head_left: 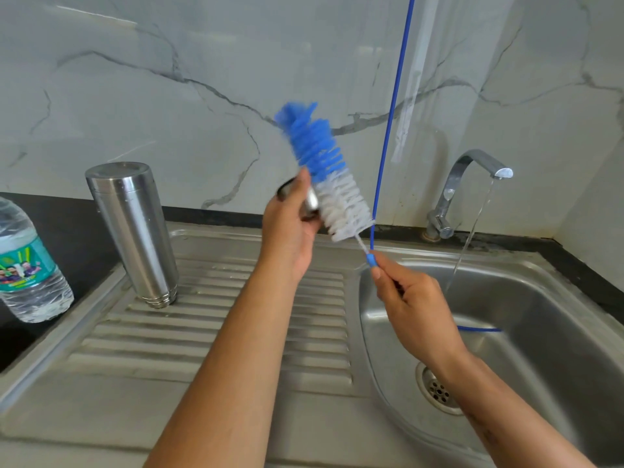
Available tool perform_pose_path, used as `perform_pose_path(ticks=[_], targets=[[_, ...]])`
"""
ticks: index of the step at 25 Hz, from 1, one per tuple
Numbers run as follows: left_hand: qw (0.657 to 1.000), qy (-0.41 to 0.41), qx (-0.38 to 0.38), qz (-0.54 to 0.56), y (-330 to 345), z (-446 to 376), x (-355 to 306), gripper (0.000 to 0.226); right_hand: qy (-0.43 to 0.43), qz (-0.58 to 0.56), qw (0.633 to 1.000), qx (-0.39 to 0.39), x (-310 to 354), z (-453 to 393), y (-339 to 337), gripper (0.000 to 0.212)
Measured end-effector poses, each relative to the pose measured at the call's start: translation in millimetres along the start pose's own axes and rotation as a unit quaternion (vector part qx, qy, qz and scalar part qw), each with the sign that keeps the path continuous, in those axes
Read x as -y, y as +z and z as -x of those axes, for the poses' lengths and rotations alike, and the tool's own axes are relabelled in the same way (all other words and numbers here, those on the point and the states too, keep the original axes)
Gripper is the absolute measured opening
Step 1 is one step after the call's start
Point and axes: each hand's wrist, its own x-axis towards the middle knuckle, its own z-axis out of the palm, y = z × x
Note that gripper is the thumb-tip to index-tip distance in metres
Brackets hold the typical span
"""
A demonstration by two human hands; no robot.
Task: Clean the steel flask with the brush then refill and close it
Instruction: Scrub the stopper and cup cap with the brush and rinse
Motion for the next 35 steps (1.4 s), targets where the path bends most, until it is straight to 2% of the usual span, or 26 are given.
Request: perform_pose_path(ticks=[2,4,6,8,10,11,13,16,18,21,24,27,29,32,33,35], targets=[[0.999,0.01,-0.025,0.037,-11.9,-6.9,-4.2,0.026,-0.014,0.034,0.999,0.035,2.5,1.7,0.2,0.034],[0.999,-0.038,0.003,-0.011,-9.2,-1.6,-1.1,0.026,0.003,0.049,0.999,-0.006,-0.3,-0.7,-3.6,0.034],[0.992,-0.077,0.053,-0.083,2.8,6.2,6.1,0.014,0.029,0.04,0.997,-0.057,-3.3,-3.0,-6.5,0.035],[0.997,-0.039,0.033,-0.065,4.3,2.9,6.0,0.01,0.019,0.032,0.999,-0.039,0.0,-2.6,-5.1,0.035],[1.0,0.012,-0.023,-0.007,-9.3,-7.2,0.0,0.01,-0.021,0.04,0.999,0.022,6.0,2.3,-0.2,0.035],[0.999,0.019,-0.027,0.008,-15.5,-10.0,-2.3,0.012,-0.033,0.044,0.998,0.038,6.8,4.1,1.5,0.035],[1.0,-0.012,0.012,0.0,-14.7,-7.1,-2.8,0.02,-0.011,0.036,0.999,0.008,4.4,2.6,-0.3,0.035],[0.994,-0.063,0.063,-0.069,-4.5,-2.3,1.6,0.032,0.031,0.004,0.998,-0.051,0.9,-1.9,-5.6,0.034],[0.993,-0.059,0.037,-0.09,-8.7,-3.6,-0.8,0.033,0.028,0.008,0.999,-0.037,1.2,-2.0,-3.9,0.034],[0.996,-0.074,0.002,-0.058,-20.6,-8.0,-5.5,0.036,0.021,0.015,1.0,-0.016,-0.3,-0.9,-2.3,0.034],[0.995,-0.098,0.02,-0.027,-10.8,-1.9,-7.5,0.023,0.016,0.021,0.999,-0.035,-0.3,-1.8,-5.8,0.034],[0.991,-0.091,0.054,-0.081,5.0,8.2,6.6,0.019,0.009,0.033,0.997,-0.069,0.6,-0.7,-5.1,0.035],[0.996,-0.062,0.028,-0.057,7.3,8.0,9.4,0.025,0.008,0.035,0.998,-0.045,-1.4,-2.2,-4.3,0.034],[0.999,-0.009,-0.042,0.009,-11.8,-7.7,-2.5,0.03,-0.013,0.045,0.997,0.054,-0.4,-0.6,-2.6,0.027],[0.999,-0.008,-0.04,0.009,-16.1,-9.5,-3.4,0.028,-0.018,0.053,0.997,0.058,0.3,-0.1,-3.0,0.026],[0.999,-0.036,0.0,-0.036,-9.5,-2.5,3.9,0.028,-0.011,0.057,0.998,0.012,0.9,-1.1,-5.9,0.03]])
